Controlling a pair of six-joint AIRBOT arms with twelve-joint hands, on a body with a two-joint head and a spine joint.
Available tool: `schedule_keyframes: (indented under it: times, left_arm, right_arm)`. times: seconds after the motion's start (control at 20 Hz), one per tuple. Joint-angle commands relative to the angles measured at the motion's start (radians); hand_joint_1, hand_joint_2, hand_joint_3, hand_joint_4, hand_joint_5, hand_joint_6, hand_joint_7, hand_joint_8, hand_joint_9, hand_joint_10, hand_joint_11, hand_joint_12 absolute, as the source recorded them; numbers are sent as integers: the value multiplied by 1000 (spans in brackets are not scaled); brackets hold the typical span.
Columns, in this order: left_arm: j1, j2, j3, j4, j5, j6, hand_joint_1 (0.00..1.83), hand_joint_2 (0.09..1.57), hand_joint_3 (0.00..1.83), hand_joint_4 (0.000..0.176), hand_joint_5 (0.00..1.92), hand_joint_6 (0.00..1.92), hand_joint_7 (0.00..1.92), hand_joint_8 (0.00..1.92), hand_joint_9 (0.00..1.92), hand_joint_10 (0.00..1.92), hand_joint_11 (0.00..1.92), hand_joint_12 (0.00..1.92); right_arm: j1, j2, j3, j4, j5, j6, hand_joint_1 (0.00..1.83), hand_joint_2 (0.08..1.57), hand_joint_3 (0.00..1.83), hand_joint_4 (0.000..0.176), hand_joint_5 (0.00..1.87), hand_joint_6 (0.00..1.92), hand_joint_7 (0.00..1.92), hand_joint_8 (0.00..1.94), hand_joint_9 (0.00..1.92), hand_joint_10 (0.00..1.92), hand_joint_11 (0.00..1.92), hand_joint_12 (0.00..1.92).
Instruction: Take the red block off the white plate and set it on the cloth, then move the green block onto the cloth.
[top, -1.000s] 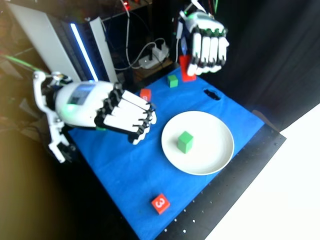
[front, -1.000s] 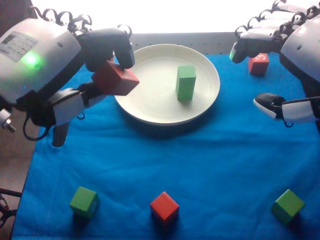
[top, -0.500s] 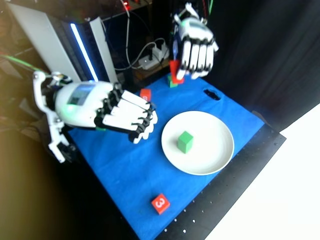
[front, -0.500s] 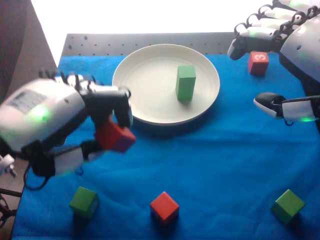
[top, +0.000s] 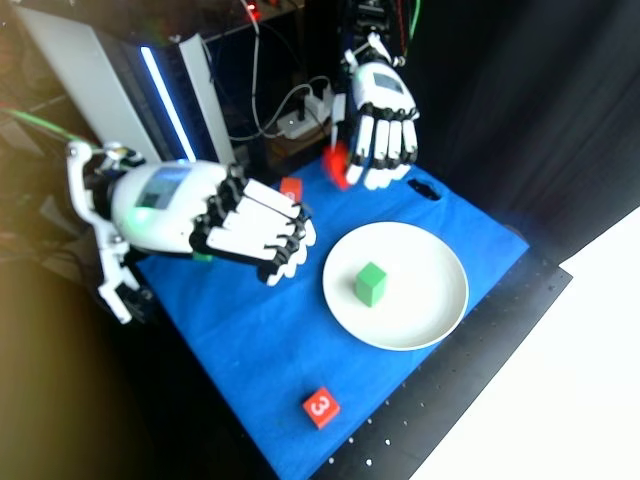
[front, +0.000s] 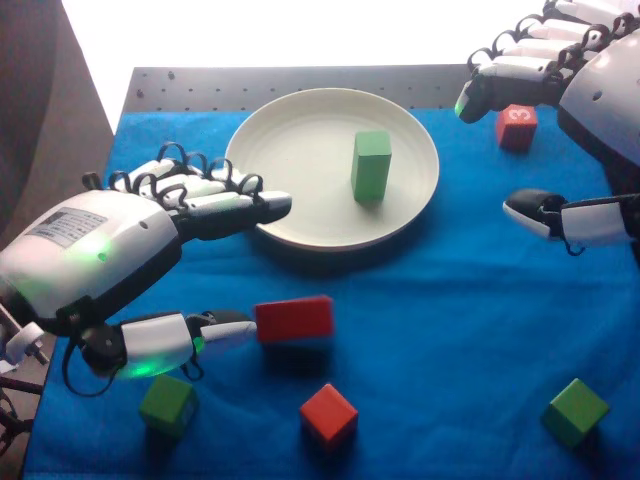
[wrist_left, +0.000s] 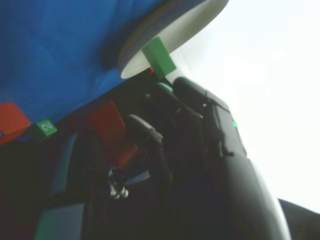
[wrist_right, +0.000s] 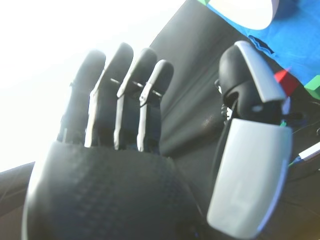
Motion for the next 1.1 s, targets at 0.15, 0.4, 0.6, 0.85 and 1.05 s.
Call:
schedule_keyframes:
  times: [0.15,0.4,0.6,0.85,1.05]
  left_arm:
    - [-7,-3,3,6,-135,-6,624,1098,1,153,242,3,98,1,52,0,0,520]
    - [-4,0,15,-27,-192,-6,383,1173,6,116,246,6,138,2,114,8,0,492]
    - [-7,16,23,-55,-245,23,442,1207,0,132,232,3,108,2,51,2,0,175]
    - [-42,37,-6,-87,-256,190,557,1159,0,149,317,10,182,5,105,2,0,343]
    - [-41,42,-9,-99,-271,192,607,1139,0,146,351,10,201,2,138,5,0,423]
  right_arm:
    - [16,0,-1,-14,-124,-2,1273,628,491,0,558,837,554,1026,421,1313,224,1811]
    - [16,0,4,-11,-123,-2,1230,669,443,0,555,849,539,907,380,1147,125,1795]
    - [18,-17,34,-7,-119,-2,1143,843,269,0,502,715,499,853,382,1145,148,1709]
    - [59,-74,89,18,-90,-2,1133,938,48,0,560,370,630,270,442,688,95,1507]
    - [126,-136,144,18,-26,-2,1052,924,1,0,663,129,713,89,435,773,183,1519]
